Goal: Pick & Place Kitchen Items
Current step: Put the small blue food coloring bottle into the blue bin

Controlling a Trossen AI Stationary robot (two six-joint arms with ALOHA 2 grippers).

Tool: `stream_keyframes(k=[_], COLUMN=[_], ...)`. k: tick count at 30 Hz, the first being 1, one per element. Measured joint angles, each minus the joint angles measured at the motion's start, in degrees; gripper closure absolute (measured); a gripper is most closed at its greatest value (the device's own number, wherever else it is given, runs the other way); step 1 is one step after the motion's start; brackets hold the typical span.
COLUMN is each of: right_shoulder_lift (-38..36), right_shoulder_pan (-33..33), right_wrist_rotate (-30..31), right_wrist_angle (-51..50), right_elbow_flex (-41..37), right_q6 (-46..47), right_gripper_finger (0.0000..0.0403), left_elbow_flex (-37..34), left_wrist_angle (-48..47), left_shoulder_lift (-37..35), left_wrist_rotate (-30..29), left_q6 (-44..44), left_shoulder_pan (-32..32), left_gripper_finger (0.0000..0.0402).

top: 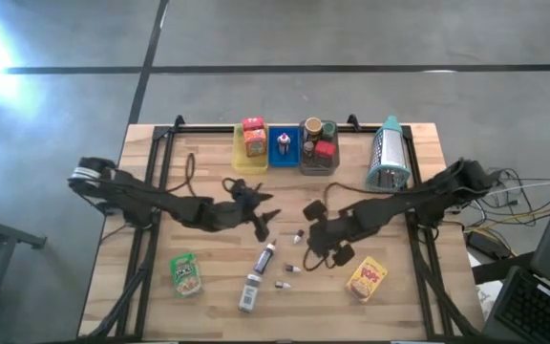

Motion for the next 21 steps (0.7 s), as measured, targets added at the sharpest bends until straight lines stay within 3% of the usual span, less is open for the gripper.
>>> stream_keyframes(k=[3,12,21], right_shoulder_lift=[4.9,16.6,23.4], right_shoulder_pan=[-0.5,-1.5,-3.1], right_wrist_rotate=[-0.4,-0.4,-2.7], right_wrist_angle=[-4.3,-12.0,-13.0], right_elbow_flex=[5.3,16.4,20.0], right_q6=[-2.2,-9.2,-12.7], right_gripper_finger=[0.0346,0.0248,0.0209], left_elbow_flex=[-3.9,-12.3,-17.4], left_wrist_angle=[1.6,4.7,5.0], left_shoulder_lift=[-3.9,-14.5,-19.7], left_wrist_rotate=[-3.8,-4.5,-4.3], left_q6=[1.3,2.1,-0.9], left_shoulder_pan=[-0.3,-0.6,-1.0], left_gripper_finger=[0.0157,0.0157,0.0158])
